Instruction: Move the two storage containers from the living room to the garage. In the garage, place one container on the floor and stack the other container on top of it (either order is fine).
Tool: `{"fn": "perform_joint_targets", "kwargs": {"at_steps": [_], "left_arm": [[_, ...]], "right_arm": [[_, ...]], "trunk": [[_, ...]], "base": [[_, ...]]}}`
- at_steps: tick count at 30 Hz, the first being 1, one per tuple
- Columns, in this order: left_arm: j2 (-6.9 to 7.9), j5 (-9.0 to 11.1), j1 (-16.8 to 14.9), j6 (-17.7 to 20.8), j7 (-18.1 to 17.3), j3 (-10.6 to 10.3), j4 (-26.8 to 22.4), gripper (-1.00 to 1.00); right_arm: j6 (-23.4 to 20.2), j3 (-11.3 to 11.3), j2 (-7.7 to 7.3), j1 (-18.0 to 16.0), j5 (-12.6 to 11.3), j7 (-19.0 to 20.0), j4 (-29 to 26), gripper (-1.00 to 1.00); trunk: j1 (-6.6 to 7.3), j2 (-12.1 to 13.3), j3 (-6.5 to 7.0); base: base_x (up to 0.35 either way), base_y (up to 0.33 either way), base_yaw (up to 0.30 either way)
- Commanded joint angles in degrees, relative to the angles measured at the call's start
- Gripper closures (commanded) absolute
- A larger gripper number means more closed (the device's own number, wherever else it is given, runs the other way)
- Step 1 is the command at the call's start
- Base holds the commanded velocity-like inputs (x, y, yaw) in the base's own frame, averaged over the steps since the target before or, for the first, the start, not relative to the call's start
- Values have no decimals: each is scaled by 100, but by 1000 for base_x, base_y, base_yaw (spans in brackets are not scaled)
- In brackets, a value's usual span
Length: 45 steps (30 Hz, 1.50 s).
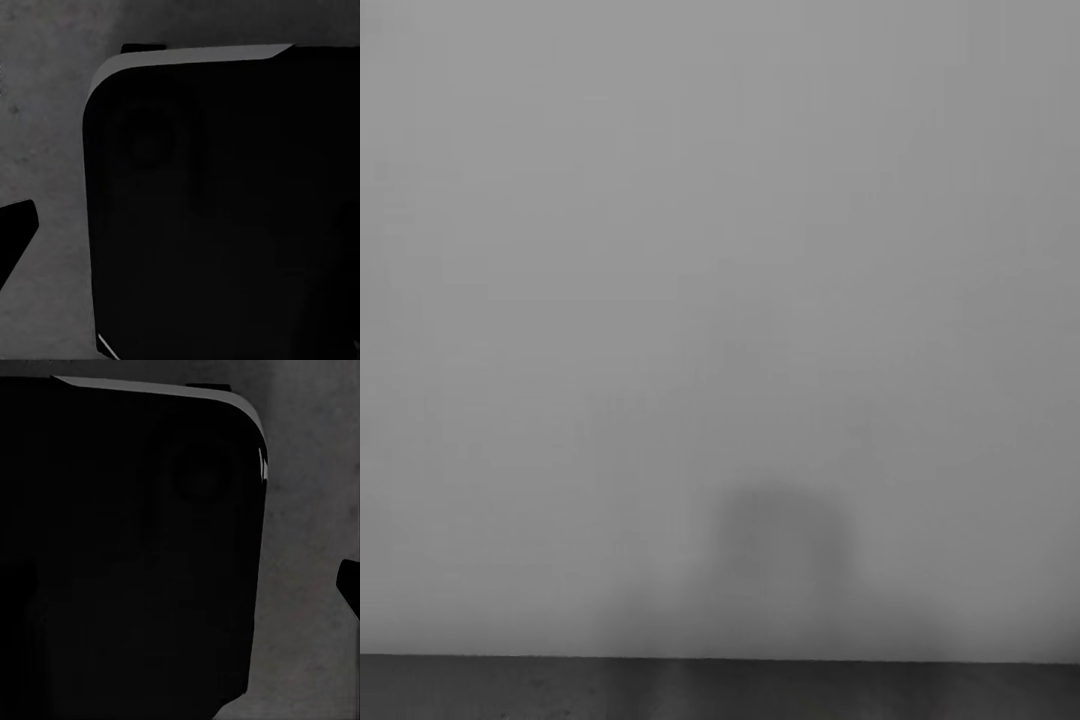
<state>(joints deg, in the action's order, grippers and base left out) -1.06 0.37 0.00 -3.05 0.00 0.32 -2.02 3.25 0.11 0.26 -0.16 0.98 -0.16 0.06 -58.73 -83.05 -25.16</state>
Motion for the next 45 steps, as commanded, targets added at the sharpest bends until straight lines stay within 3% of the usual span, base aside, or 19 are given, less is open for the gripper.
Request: {"fn": "perform_joint_targets", "kwargs": {"at_steps": [1, 24, 33, 45], "left_arm": [[-1, 5, 0, -12, 0, 3, -4, -100], [4, 1, 0, -12, -2, -35, -9, -100], [153, -42, 0, -17, 7, -86, -19, -100], [154, -37, 0, -16, 9, -82, -22, -100]], "right_arm": [[17, 1, 0, -2, 9, -2, 2, -100], [20, 4, -2, -2, 26, -2, 2, -100], [17, 7, 0, -2, 40, -2, 2, -100], [22, -2, 0, -2, 38, -2, 2, -100]], "trunk": [[0, -2, -2], [0, -2, 56], [0, -2, 81], [0, -2, 115]], "base": [[0, 0, 269], [0, 0, 269], [0, 0, 269], [0, 0, 269]]}}
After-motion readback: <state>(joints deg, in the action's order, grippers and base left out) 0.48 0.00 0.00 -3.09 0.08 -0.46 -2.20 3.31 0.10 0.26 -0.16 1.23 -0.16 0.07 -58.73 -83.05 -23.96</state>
